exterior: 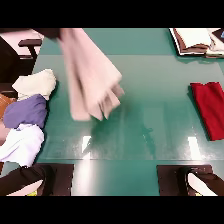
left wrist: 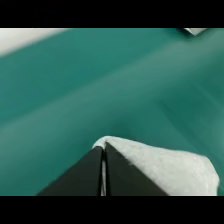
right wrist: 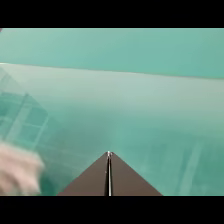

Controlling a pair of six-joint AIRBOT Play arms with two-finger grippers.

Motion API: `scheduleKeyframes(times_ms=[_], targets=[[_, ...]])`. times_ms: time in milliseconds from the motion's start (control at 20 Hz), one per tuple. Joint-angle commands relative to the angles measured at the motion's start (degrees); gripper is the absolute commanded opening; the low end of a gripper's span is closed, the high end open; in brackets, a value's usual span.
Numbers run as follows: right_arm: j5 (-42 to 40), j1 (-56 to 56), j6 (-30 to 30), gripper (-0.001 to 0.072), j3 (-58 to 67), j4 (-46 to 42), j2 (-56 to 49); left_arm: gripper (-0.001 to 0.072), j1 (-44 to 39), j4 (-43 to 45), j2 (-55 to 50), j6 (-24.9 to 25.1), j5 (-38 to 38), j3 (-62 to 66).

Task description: Fold the shirts.

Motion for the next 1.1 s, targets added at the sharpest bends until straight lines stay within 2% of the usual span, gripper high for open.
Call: scheduleKeyframes(times_ms=[0,50,100,150,300,500,600,800,900,1050], targets=[[3.5,0.0,-0.2,0.0016,4.5,0.0,-1.1,0.0022,-9.7,-2.0,-4.9,0.5,-3.7,-4.0],[3.7,0.0,-0.2,0.0016,4.5,0.0,-0.8,0.0039,-9.9,-1.9,-6.9,1.7,-3.7,-4.1],[4.0,0.0,-0.2,0.0016,4.5,-0.1,-0.5,0.0272,-9.1,-0.5,-8.0,1.5,-3.4,-4.1],[4.5,0.0,-0.2,0.0016,4.5,-0.5,-0.2,0.0456,-7.2,0.6,-8.4,0.4,-3.8,-4.1],[4.9,0.0,-1.4,0.0016,4.5,-0.6,0.4,0.0456,2.5,-1.0,-8.2,-3.7,-9.1,-4.3],[5.2,0.0,-1.5,0.0016,4.5,-0.5,0.4,0.0456,13.3,-10.7,-8.5,-3.4,-8.2,-14.0],[5.2,0.0,-1.5,0.0016,4.5,-0.6,0.4,0.0456,16.7,-16.0,-9.0,-3.3,-5.1,-23.6],[5.2,0.0,-1.5,0.0016,4.5,-0.4,0.1,0.0456,18.2,-26.3,-9.0,-1.4,8.7,-44.0],[5.4,0.0,-1.5,0.0016,4.2,-0.3,-0.5,0.0456,18.2,-30.2,-10.3,-1.0,13.5,-48.7],[6.8,0.0,-1.5,0.0016,4.2,-0.3,-1.3,0.0456,18.2,-37.4,-13.6,3.7,14.0,-49.6]])
